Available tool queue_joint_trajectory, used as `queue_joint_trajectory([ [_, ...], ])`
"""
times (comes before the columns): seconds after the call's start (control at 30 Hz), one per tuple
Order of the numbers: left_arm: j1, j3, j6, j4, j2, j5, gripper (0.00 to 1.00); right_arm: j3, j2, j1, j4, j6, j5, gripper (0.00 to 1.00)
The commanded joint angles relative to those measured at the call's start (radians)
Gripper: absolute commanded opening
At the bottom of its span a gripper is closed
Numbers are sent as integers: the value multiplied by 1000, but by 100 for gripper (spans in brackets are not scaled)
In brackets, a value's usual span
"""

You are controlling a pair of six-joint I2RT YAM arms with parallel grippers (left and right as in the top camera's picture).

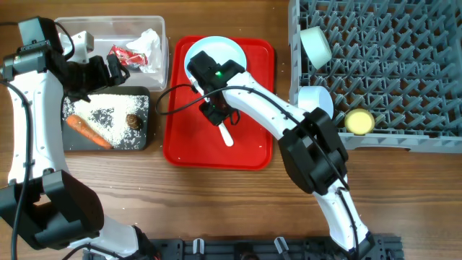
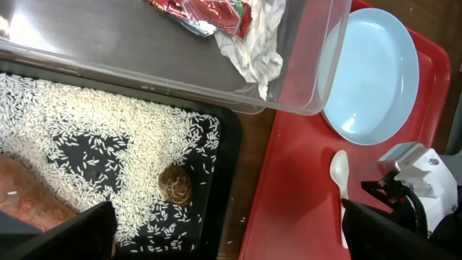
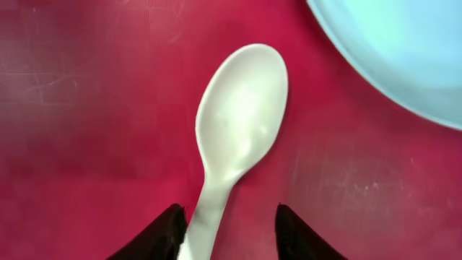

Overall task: Sort waste into correct bins and load items into the dishwasher rack
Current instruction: 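Grasp the white spoon on the red tray with the right gripper, then insert the spoon upright into the grey rack and release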

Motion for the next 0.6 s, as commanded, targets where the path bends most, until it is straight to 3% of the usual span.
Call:
queue_joint_trajectory([
  [0.0,3,11,22,3,-12,-6,100,-24,61,-2,11,-51,18,46],
  [0.1,3,11,22,3,-12,-6,100,-48,76,-8,21,-57,44,28],
  [0.2,4,11,22,3,-12,-6,100,-50,76,-29,19,-20,43,22],
  [0.27,3,11,22,3,-12,-6,100,-50,76,-45,5,24,43,5],
  [0.43,3,11,22,3,-12,-6,100,-34,55,-94,-82,75,-43,4],
  [0.57,4,11,22,3,-12,-6,100,13,-95,-148,-130,74,-123,4],
])
